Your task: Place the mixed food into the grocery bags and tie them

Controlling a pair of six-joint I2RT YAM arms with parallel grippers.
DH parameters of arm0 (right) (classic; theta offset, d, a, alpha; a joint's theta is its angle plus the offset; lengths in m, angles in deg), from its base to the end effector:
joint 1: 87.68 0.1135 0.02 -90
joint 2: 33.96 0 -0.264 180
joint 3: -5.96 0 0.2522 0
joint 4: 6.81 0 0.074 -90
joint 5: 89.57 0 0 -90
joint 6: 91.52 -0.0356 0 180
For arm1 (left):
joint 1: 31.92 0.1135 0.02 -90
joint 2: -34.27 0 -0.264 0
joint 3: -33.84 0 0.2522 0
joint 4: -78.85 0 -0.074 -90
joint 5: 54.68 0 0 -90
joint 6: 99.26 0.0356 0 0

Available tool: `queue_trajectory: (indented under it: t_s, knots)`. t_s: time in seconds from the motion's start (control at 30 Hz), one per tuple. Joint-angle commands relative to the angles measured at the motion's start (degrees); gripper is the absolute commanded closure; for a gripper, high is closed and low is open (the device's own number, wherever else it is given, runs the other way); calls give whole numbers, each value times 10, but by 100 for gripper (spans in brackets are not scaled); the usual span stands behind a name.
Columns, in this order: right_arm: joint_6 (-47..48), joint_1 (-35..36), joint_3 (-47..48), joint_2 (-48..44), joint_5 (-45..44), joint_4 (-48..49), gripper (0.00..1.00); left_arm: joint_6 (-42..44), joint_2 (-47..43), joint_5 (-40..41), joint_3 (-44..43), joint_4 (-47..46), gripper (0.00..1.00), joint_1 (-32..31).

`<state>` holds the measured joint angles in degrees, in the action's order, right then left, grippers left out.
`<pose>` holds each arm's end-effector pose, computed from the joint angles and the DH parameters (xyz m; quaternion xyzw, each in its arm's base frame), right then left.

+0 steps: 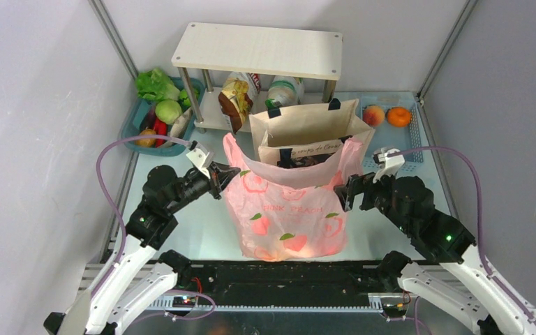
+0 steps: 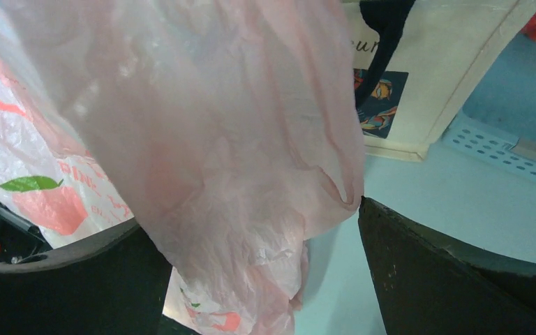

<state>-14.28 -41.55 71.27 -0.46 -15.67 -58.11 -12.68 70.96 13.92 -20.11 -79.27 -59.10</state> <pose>0.0876 0.0769 0.3560 -0.1547 0.7977 0.1814 0.5539 0.1328 -0.0828 0.3374 0.2719 0.6809 -0.3074 0.6066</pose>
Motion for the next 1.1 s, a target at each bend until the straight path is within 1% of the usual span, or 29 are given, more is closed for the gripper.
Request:
queue_trajectory:
  t_s: [0.0, 0.03, 0.07, 0.1, 0.13, 0.2, 0.3, 0.5, 0.6, 0.67, 0.73, 0.77, 0.8, 0.83, 0.87, 0.9, 0.93, 1.0, 1.03, 1.07]
  knots:
    - [16, -80, -21, -3, 148, 66, 1, 7, -6, -8, -1, -23, 100, 3]
    - [19, -113, -30, 3, 178, 73, 1, 7, -6, -8, -1, -23, 100, 3]
    - [20, -129, -35, 7, 232, 90, 1, 7, -6, -9, -1, -23, 100, 3]
    - [26, -157, -44, 14, 257, 98, 1, 7, -5, -10, -1, -23, 100, 3]
    - [28, -169, -47, 16, 302, 119, 1, 7, -5, -11, -1, -23, 100, 3]
    - [39, -200, -65, 19, 351, 152, 1, 7, -3, -13, -1, -23, 100, 2]
    - [57, -206, -72, 22, 389, 198, 1, 7, 0, -15, -1, -23, 100, 3]
    - [80, -207, -73, 27, 461, 257, 1, 7, 2, -14, -1, -22, 100, 3]
    - [89, -206, -73, 34, 478, 269, 1, 7, 4, -20, -1, -23, 100, 3]
    - [92, -207, -74, 41, 480, 272, 4, 7, 6, -29, -2, -23, 100, 3]
    - [93, -206, -76, 47, 483, 282, 18, 5, 8, -33, -2, -23, 100, 2]
    - [93, -206, -79, 49, 487, 292, 22, 5, 9, -33, -2, -23, 100, 3]
    - [93, -206, -80, 52, 489, 296, 30, 5, 9, -33, -2, -22, 100, 3]
    - [94, -206, -82, 54, 492, 304, 34, 5, 9, -33, -2, -22, 100, 3]
    - [94, -207, -83, 55, 491, 306, 45, 6, 8, -34, -1, -22, 100, 3]
    - [96, -207, -83, 56, 486, 310, 52, 6, 8, -33, -1, -23, 100, 3]
    - [96, -206, -83, 56, 482, 312, 71, 6, 8, -30, -2, -23, 100, 3]
    - [87, -207, -84, 54, 465, 316, 98, 7, 4, -23, -4, -23, 100, 3]
    - [76, -207, -83, 50, 462, 317, 100, 8, 1, -22, -4, -23, 100, 2]
    - [68, -208, -84, 47, 449, 319, 100, 9, -5, -19, -3, -25, 100, 3]
